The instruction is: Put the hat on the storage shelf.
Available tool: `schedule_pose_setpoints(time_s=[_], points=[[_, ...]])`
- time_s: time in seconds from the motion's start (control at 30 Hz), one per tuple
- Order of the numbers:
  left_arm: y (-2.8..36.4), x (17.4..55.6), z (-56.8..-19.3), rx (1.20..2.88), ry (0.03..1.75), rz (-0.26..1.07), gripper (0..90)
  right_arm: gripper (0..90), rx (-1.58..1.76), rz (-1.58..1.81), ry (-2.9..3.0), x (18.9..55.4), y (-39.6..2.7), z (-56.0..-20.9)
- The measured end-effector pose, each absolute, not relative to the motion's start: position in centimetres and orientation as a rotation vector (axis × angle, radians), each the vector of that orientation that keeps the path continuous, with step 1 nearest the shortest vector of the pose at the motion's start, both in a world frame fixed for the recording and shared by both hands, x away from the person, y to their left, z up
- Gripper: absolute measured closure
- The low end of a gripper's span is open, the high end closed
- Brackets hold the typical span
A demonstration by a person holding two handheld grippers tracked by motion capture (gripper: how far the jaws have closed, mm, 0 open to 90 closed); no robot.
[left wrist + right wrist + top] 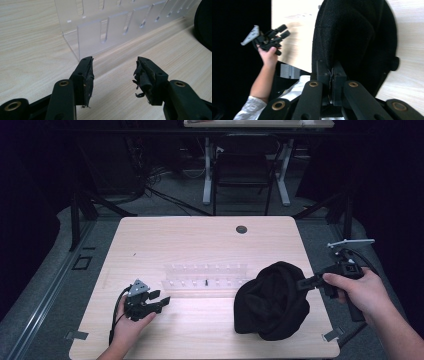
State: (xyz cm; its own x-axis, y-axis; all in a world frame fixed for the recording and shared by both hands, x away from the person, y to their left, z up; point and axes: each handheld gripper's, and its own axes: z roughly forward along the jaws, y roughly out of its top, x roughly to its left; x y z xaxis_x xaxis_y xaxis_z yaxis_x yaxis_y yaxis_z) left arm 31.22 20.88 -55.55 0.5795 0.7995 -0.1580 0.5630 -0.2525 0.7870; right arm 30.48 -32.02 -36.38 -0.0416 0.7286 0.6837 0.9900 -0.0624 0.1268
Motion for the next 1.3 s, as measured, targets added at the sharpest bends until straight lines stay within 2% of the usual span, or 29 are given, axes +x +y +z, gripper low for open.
schedule_pose_setpoints(time_s=[0.67, 1.3], points=[[20.9, 31.2, -55.6, 1.948, 1.092, 0.342, 47.9, 88.6, -1.721, -1.050, -1.775, 30.5, -31.5, -33.2], [20.8, 31.2, -55.6, 1.949, 1.087, 0.352, 46.1, 88.5, -1.643, -1.168, -1.835, 32.1, -28.7, -29.0]])
